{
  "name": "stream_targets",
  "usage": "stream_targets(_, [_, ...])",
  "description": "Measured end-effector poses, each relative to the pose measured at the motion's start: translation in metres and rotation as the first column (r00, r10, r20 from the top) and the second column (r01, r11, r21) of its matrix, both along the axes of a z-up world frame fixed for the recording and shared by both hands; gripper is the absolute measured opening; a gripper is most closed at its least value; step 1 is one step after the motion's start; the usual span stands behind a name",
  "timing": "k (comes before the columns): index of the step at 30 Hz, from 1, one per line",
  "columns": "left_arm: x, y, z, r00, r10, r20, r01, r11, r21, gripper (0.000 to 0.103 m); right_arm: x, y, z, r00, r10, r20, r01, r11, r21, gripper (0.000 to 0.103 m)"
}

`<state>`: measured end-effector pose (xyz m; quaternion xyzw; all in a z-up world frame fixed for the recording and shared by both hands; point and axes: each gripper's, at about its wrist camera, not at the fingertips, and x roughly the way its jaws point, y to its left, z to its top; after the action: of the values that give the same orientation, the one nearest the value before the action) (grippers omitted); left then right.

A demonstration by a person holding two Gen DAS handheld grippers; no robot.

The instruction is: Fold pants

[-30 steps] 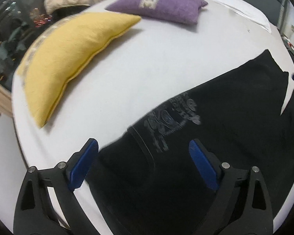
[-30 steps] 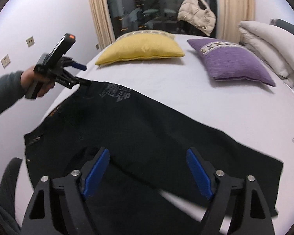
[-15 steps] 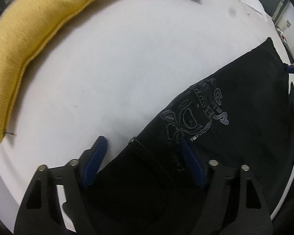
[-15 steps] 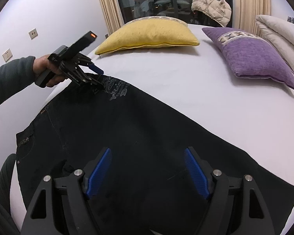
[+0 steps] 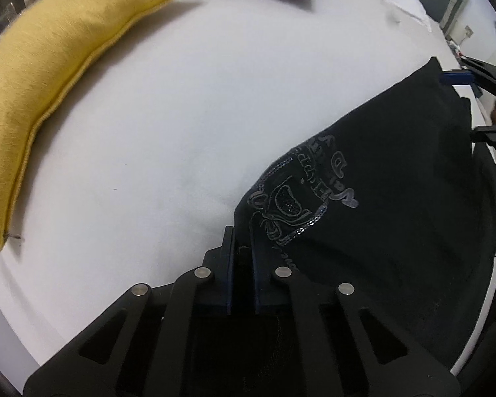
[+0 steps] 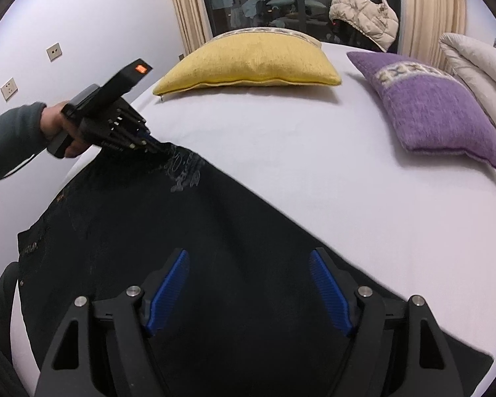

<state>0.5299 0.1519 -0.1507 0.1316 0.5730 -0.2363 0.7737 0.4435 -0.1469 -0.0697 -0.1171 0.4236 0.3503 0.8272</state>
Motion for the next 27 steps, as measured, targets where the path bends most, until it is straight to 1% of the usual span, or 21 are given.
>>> stream_targets(1, [0.000, 0.004, 0.007, 1.000, -0.002, 0.020, 0.002, 1.000, 0.001, 0.007, 0.004, 0.006, 0.000, 1.000, 0.008, 0.000, -0.008, 1.000, -0.009, 0.078])
stream_targets(4, [-0.017, 0.004, 0.024, 0.996, -0.022, 0.083, 0.021, 1.000, 0.010, 0.006, 0.016, 0.021, -0.006, 1.000, 0.024, -0.011, -0.025, 0.999, -0.036, 0.077])
stream_targets(5, [-0.026, -0.006, 0.025, 0.993, -0.025, 0.111, 0.024, 1.000, 0.009, 0.006, 0.020, 0.025, -0.007, 0.999, 0.033, -0.019, -0.034, 0.999, -0.040, 0.072])
stream_targets(7, [-0.043, -0.006, 0.033, 0.989, -0.033, 0.147, 0.034, 0.999, -0.002, 0.006, 0.024, 0.032, -0.012, 0.998, 0.052, -0.035, -0.054, 0.997, -0.059, 0.066])
stream_targets(10, [-0.062, -0.006, 0.043, 0.980, -0.047, 0.191, 0.050, 0.999, -0.009, 0.006, 0.031, 0.041, -0.019, 0.997, 0.073, -0.037, -0.077, 0.992, -0.103, 0.066])
stream_targets(11, [-0.067, -0.004, 0.045, 0.979, -0.050, 0.198, 0.053, 0.999, -0.011, 0.006, 0.034, 0.041, -0.021, 0.997, 0.065, -0.038, -0.069, 0.990, -0.119, 0.066])
stream_targets(14, [-0.077, -0.007, 0.051, 0.974, -0.055, 0.219, 0.060, 0.998, -0.014, 0.006, 0.040, 0.040, -0.021, 0.997, 0.057, -0.046, -0.062, 0.991, -0.119, 0.066])
stream_targets(16, [-0.097, 0.003, 0.053, 0.972, -0.058, 0.226, 0.065, 0.998, -0.023, 0.006, 0.041, 0.042, -0.022, 0.996, 0.066, -0.052, -0.073, 0.989, -0.131, 0.066])
stream_targets(21, [-0.108, 0.001, 0.062, 0.972, -0.065, 0.227, 0.076, 0.996, -0.038, 0.006, 0.045, 0.052, -0.032, 0.994, 0.083, -0.064, -0.095, 0.974, -0.204, 0.065])
stream_targets(24, [-0.115, 0.000, 0.065, 0.972, -0.068, 0.226, 0.079, 0.996, -0.040, 0.006, 0.050, 0.055, -0.036, 0.993, 0.083, -0.083, -0.099, 0.974, -0.205, 0.059])
stream_targets(26, [-0.115, -0.001, 0.064, 0.972, -0.071, 0.226, 0.081, 0.996, -0.039, 0.006, 0.053, 0.057, -0.038, 0.991, 0.091, -0.099, -0.110, 0.973, -0.204, 0.045])
stream_targets(27, [-0.116, -0.002, 0.064, 0.971, -0.072, 0.227, 0.083, 0.996, -0.038, 0.006, 0.053, 0.058, -0.039, 0.990, 0.093, -0.105, -0.113, 0.972, -0.208, 0.041])
